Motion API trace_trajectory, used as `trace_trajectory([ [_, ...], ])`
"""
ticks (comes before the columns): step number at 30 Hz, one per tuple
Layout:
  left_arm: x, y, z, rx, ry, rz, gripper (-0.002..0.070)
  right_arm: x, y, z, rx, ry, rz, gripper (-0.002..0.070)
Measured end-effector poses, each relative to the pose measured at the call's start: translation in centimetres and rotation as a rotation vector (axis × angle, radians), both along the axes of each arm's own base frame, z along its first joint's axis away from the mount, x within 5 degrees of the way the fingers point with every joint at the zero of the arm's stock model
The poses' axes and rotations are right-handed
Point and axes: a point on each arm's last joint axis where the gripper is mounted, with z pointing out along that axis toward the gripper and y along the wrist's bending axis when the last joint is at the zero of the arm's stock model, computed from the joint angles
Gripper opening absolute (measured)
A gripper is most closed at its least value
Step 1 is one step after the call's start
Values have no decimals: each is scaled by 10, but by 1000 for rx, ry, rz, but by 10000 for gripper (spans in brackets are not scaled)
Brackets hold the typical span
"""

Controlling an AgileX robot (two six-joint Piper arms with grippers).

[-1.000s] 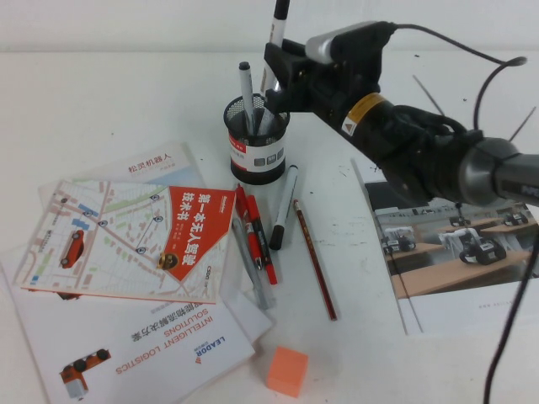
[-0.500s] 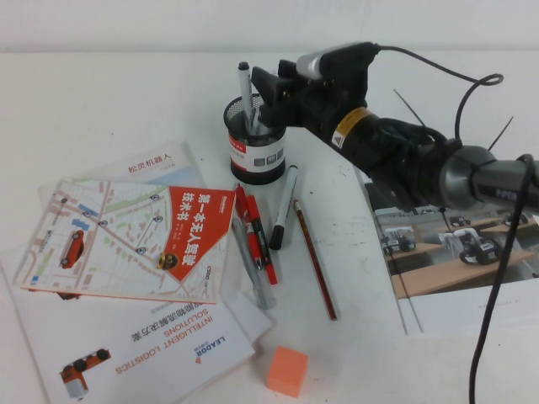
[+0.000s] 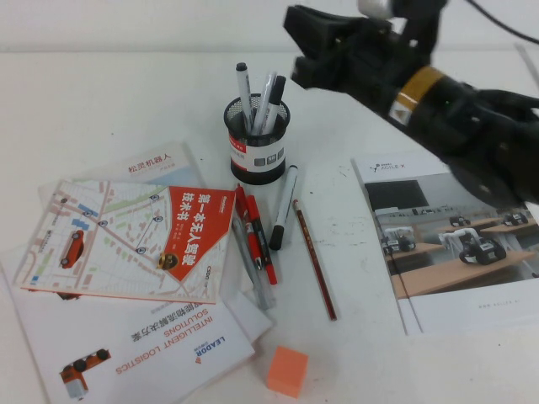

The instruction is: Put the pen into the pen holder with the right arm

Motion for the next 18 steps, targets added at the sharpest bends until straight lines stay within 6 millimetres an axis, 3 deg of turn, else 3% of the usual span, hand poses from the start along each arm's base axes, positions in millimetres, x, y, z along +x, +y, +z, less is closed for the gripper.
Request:
trace_trajectory([
  [10,0,0,0,0,0,0,-2,-103,-61,29,-252,13,-110,-18],
  [18,0,0,0,0,0,0,-3,-153,-95,29,-327,27,-186,-19],
])
